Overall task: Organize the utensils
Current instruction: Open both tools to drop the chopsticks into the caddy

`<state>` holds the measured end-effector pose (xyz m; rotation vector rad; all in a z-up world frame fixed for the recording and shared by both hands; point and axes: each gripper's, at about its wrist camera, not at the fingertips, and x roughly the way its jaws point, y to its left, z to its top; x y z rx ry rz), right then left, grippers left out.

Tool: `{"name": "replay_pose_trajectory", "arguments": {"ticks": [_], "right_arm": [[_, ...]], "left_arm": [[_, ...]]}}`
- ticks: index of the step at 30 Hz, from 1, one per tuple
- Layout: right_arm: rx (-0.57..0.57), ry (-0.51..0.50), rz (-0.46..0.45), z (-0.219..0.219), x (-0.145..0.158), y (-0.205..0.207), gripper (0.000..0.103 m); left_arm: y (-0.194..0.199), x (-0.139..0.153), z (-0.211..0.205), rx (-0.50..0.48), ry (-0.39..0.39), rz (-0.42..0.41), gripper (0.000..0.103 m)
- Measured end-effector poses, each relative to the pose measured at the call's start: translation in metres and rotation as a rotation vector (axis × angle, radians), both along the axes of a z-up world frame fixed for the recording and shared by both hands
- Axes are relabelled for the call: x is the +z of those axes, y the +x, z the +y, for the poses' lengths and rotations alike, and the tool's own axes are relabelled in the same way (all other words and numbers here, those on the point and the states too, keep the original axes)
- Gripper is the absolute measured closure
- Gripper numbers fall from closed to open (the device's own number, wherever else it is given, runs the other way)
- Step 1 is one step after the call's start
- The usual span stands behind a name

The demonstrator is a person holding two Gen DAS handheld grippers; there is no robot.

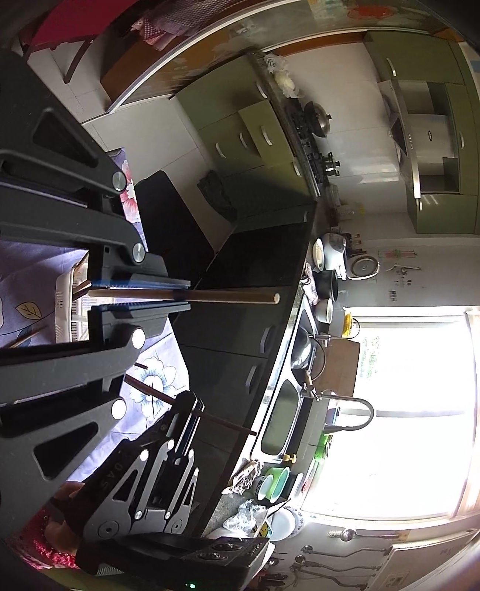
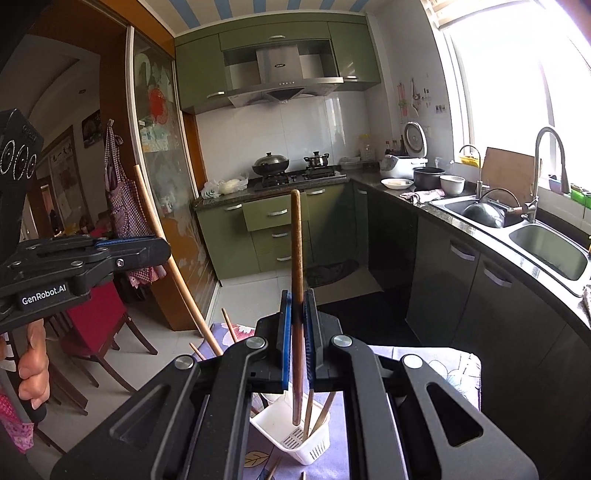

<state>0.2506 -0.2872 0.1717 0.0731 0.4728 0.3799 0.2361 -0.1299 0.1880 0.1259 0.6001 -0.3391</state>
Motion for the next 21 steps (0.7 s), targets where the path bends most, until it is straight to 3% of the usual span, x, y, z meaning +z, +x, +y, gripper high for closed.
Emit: {"name": "replay_pose_trajectory", "arguments": {"ticks": [11,12,18,21], "right_arm": [[0.031,-0.005,0.077,-0.001,-0.056,0.018,0.093],[0.031,-0.004,0.078,-0.002,-0.057,0.017,0.089],[0.036,0.005,0.036,-0.007,-0.045,-0.012,0.088],[0.043,0.000,0.007,-0.013,-0.039,-0.040,0.080]], "left_arm": [[0.015,-0.061,-0.007,-0.002,0.064,0.119,0.097],[0.014,-0.064,-0.007,-0.005,0.069,0.126,0.097],[0.000,-0.062,-0.003,-0.002,0.049,0.150,0.094],[-0.020,-0.056,0.000,-0.007,0.043,0.141,0.082]]}}
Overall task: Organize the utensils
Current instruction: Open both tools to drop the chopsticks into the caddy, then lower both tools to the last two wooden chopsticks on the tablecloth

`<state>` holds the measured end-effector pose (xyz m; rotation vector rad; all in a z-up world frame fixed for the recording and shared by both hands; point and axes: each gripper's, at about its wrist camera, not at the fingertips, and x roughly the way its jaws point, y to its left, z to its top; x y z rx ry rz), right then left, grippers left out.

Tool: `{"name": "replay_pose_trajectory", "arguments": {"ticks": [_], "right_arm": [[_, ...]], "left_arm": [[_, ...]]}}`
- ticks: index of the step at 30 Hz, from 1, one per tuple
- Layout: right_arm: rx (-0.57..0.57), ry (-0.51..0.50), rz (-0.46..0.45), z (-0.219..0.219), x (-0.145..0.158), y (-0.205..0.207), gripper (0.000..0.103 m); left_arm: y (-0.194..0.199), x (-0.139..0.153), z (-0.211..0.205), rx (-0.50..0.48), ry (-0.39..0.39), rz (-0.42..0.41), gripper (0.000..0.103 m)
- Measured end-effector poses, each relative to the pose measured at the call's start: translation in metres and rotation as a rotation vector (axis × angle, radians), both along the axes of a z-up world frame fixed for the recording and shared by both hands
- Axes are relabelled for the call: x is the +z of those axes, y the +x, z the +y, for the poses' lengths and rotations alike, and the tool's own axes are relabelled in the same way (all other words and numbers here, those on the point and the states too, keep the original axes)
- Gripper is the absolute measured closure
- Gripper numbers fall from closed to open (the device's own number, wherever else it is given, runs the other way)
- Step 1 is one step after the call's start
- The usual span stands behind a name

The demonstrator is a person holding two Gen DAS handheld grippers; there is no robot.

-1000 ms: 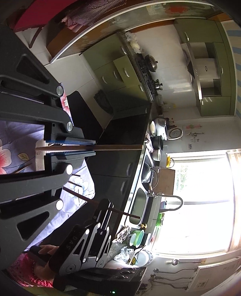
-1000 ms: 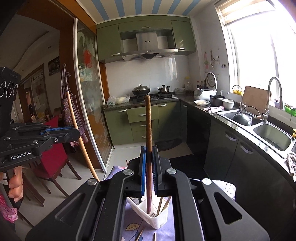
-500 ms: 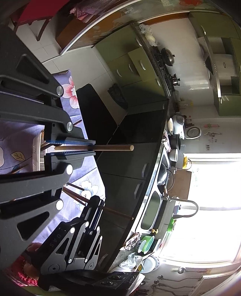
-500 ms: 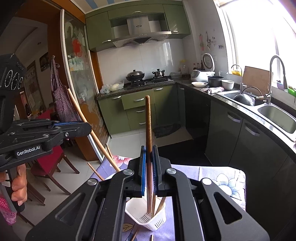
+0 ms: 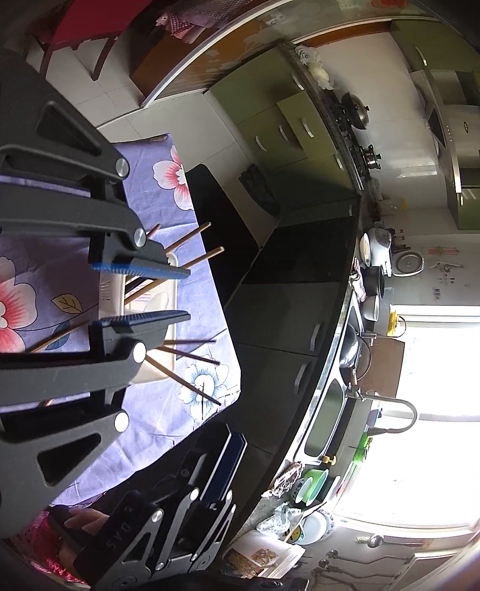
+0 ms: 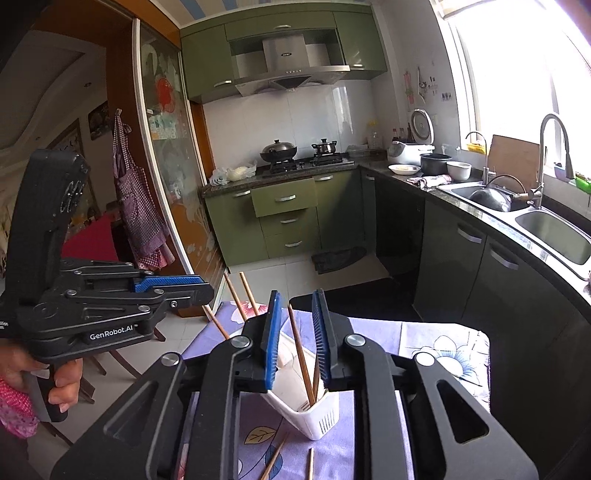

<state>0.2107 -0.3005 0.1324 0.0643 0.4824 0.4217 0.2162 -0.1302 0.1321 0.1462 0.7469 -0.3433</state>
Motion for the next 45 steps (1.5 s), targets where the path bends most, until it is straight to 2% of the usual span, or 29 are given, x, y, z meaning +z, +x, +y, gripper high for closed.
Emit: {"name": "replay_pose_trajectory", "arguments": {"ticks": [1,3,5,8,11,14,18,23,30,35,40,45], "right_arm": [[0.003,-0.006,-0.001,-0.002,0.000,-0.008,0.080],[0.006,-0.020,0.011,-0.007,-0.007,-0.027,0.080],[0.004,-0.045,0.048,-0.011,-0.021,-0.041,0.080],[0.023,-0.120,0.163,-0.011,-0.062,-0.051,0.070],[0.022,-0.178,0.278,-0.011,-0.111,-0.054,0.069],[-0.006,-0.168,0.346,-0.024,-0.147,-0.056,0.069],[-0.046,-0.148,0.395,-0.047,-0.173,-0.059,0.069],[-0.047,-0.166,0.426,-0.052,-0.190,-0.057,0.070],[-0.037,-0.154,0.419,-0.046,-0.192,-0.048,0.070],[-0.040,-0.147,0.419,-0.049,-0.191,-0.044,0.070],[-0.049,-0.146,0.426,-0.052,-0.192,-0.044,0.070],[-0.048,-0.162,0.442,-0.048,-0.198,-0.042,0.070]], "left_arm": [[-0.009,-0.001,0.000,-0.003,0.005,0.000,0.078],[-0.024,-0.011,0.000,0.001,0.021,0.022,0.078],[-0.038,-0.032,-0.001,0.007,0.046,0.075,0.078],[-0.052,-0.080,-0.007,0.013,0.094,0.199,0.078],[-0.059,-0.127,-0.015,0.012,0.094,0.317,0.078],[-0.060,-0.167,-0.027,0.022,0.083,0.404,0.078],[-0.050,-0.203,-0.039,0.072,0.084,0.466,0.078],[-0.035,-0.227,-0.044,0.142,0.099,0.499,0.078],[-0.023,-0.237,-0.053,0.187,0.124,0.498,0.081],[-0.019,-0.245,-0.056,0.194,0.131,0.518,0.086],[-0.017,-0.246,-0.057,0.197,0.121,0.507,0.087],[-0.024,-0.245,-0.062,0.178,0.123,0.497,0.096]]}}
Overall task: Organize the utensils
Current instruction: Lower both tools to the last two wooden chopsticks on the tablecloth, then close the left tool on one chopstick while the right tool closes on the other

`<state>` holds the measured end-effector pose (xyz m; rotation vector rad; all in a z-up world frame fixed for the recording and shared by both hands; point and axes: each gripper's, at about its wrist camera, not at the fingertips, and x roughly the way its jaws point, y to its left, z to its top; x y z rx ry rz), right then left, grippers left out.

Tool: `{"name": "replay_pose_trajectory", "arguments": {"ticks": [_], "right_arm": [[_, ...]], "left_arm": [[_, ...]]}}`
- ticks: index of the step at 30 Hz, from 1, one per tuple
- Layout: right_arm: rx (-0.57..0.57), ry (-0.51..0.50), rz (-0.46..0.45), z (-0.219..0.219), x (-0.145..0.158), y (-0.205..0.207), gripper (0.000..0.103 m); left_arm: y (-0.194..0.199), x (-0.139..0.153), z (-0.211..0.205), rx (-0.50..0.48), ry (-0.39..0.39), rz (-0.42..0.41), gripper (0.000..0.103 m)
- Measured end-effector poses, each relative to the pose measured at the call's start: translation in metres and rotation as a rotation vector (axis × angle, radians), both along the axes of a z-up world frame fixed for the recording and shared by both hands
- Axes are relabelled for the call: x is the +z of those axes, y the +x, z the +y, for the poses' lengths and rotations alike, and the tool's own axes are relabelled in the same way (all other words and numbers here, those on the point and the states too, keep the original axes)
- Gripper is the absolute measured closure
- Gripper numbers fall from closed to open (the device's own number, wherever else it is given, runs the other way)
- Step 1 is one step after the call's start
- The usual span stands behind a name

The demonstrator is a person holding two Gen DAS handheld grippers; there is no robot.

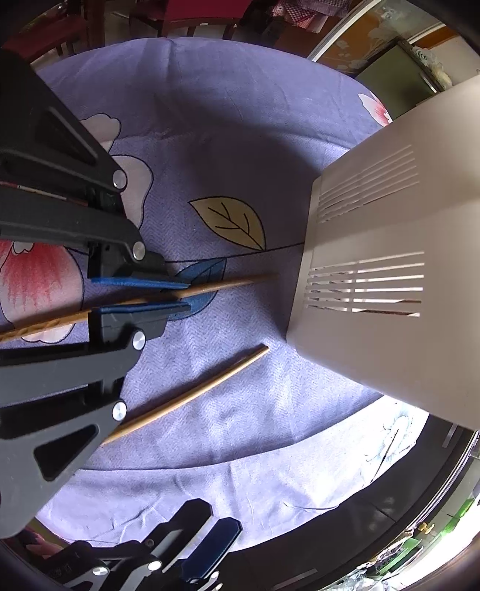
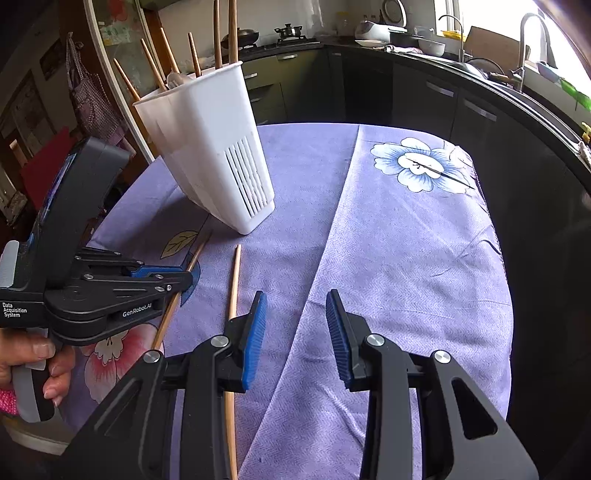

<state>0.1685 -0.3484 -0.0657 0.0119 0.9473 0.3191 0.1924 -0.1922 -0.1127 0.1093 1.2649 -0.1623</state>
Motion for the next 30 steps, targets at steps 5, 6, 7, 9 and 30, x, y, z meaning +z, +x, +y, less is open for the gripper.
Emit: {"name": "replay_pose_trajectory", "arguments": {"ticks": [5,6,7,9,30], "right_arm": [[0.044,-0.011,0.003,0.012,-0.005,0.000,0.070],[0.066,-0.018,-0.001,0.016,-0.006,-0.001,0.070],[0.090,-0.025,-0.003,0.022,-0.008,-0.001,0.070],[0.133,-0.031,-0.001,0.033,-0.011,0.001,0.070],[0.181,-0.145,0.069,0.090,-0.044,0.039,0.071]], "left_arm": [[-0.003,0.002,0.014,0.009,-0.039,0.008,0.097],[-0.004,0.005,0.018,0.009,-0.043,-0.001,0.097],[-0.006,0.008,0.022,0.005,-0.040,-0.018,0.097],[-0.012,0.017,0.029,-0.006,-0.042,-0.052,0.097],[-0.054,0.044,0.077,-0.090,-0.116,-0.114,0.097]]}}
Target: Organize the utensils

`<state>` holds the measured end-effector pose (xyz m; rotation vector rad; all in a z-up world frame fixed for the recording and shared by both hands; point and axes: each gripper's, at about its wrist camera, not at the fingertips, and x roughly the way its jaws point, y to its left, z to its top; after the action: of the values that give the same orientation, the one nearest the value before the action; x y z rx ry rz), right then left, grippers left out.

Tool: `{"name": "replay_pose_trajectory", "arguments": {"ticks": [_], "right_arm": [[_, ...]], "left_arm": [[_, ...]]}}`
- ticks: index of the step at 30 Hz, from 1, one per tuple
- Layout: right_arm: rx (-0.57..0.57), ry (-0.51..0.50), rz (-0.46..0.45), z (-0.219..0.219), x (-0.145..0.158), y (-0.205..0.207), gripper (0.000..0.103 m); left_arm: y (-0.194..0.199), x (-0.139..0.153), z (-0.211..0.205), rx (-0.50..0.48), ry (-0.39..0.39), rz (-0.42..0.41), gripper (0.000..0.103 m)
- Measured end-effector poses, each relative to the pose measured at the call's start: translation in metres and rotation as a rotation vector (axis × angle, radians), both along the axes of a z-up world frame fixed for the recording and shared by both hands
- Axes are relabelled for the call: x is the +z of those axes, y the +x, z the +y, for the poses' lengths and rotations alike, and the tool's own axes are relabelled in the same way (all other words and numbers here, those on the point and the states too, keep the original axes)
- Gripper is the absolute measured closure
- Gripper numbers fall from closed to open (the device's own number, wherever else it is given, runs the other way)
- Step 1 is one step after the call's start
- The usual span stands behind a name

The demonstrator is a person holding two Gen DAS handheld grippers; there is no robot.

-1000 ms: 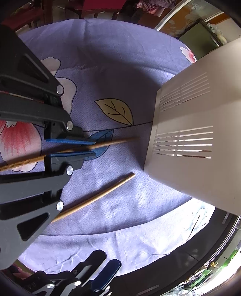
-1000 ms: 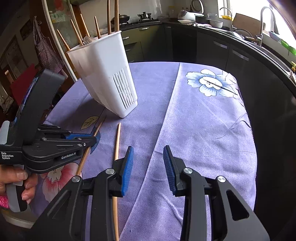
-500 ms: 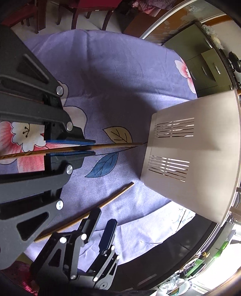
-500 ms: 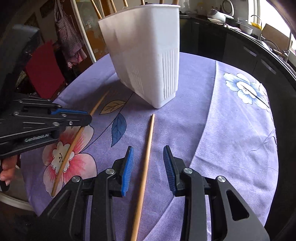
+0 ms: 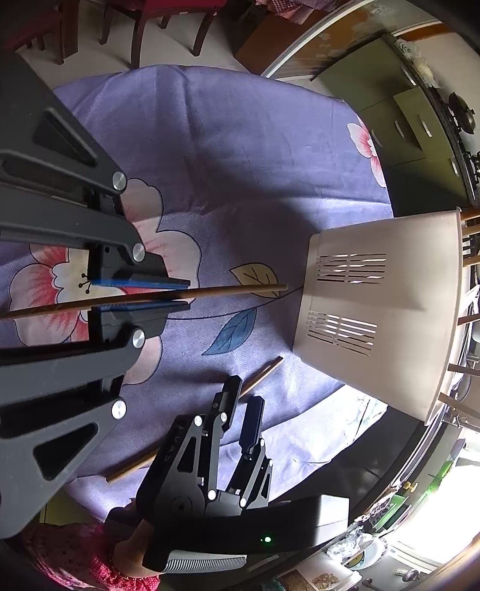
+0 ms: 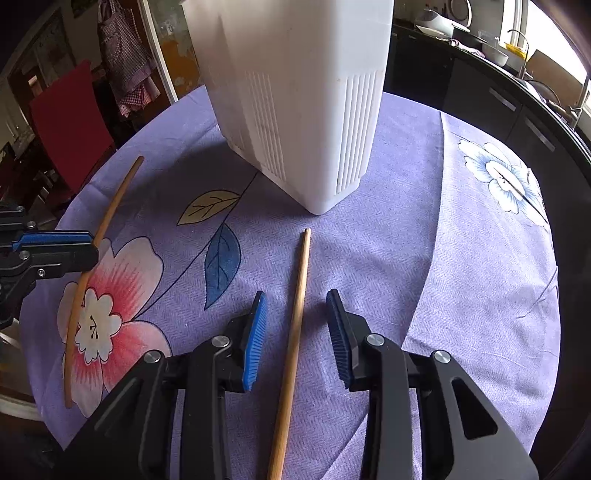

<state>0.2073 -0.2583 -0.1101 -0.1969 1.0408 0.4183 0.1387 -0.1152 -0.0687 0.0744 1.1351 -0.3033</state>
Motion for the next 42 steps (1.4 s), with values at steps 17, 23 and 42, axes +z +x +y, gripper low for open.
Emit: {"name": "replay_pose_trajectory", "arguments": {"ticks": [17,23,42], "right_arm": [[-0.031,0.015,-0.038,0.003,0.008,-0.007,0.097],[-0.028,0.066,-0.102,-0.004,0.042,-0.022,0.097],[-0.060,0.184,-0.292,-0.052,0.129,-0.092,0.097]], "left_arm": [[0.000,0.002,0.001,-0.007,0.004,-0.001,0.097],[-0.003,0.011,0.004,-0.004,0.001,-0.020,0.097],[-0.028,0.053,0.014,-0.012,-0.010,-0.102,0.097]]}}
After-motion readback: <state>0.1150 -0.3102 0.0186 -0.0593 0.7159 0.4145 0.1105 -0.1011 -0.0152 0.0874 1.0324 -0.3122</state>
